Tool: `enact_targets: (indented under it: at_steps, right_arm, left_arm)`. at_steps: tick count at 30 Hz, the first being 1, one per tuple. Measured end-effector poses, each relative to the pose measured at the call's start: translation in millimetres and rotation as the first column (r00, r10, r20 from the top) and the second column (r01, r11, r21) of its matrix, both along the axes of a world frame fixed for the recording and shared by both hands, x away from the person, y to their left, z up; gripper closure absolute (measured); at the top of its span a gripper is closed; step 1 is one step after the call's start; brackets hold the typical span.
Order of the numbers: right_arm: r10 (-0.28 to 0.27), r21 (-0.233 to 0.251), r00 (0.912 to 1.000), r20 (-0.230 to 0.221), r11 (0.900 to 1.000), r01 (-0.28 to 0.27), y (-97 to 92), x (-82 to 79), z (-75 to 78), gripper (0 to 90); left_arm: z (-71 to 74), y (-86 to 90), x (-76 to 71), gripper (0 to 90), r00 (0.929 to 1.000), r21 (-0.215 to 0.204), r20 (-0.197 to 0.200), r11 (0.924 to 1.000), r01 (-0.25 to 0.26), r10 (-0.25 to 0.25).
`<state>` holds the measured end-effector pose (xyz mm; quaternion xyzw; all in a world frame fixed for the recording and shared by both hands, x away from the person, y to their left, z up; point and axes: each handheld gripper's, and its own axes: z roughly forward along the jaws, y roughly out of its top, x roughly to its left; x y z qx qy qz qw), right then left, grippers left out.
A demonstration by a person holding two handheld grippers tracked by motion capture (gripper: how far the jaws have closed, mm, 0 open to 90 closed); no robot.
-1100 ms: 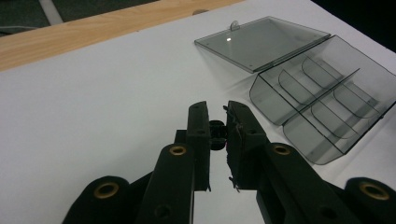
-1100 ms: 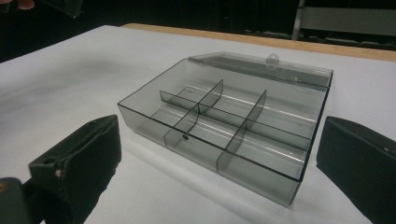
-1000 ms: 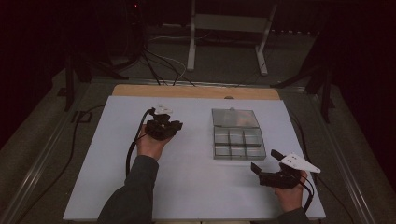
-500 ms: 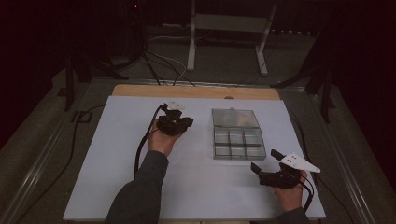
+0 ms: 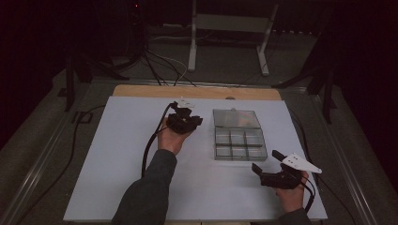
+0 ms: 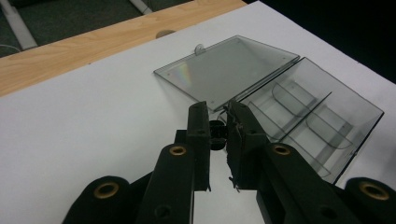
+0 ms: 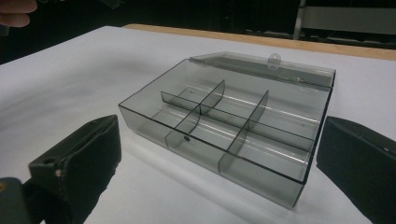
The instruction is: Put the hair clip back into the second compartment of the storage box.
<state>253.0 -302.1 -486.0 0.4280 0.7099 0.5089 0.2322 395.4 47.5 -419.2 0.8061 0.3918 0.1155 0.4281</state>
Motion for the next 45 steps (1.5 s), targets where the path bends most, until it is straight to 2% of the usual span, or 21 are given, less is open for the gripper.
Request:
enact_targets:
  at_steps: [13, 25, 45]
  right_arm:
    - [-0.006, 0.011, 1.0000, -0.003, 0.9999, 0.006, -0.2, 2.0, -0.4, 0.2]
    - [-0.008, 0.013, 1.0000, -0.002, 0.9999, 0.008, -1.5, 2.0, -0.6, 0.2]
    - [-0.001, 0.014, 1.0000, -0.002, 0.9999, 0.001, 0.0, 3.0, -0.8, 0.2]
  left_arm:
    - [0.6, -21.2, 5.4, 81.5, 0.9995, -0.016, 0.005, 0.9994, 0.031, -0.031]
    - [-3.4, -40.2, 7.4, 81.5, 0.9990, -0.061, -0.003, 0.9971, 0.045, -0.045]
    - [-4.3, -62.4, 10.6, 81.5, 0.9979, -0.079, 0.005, 0.9947, 0.065, -0.065]
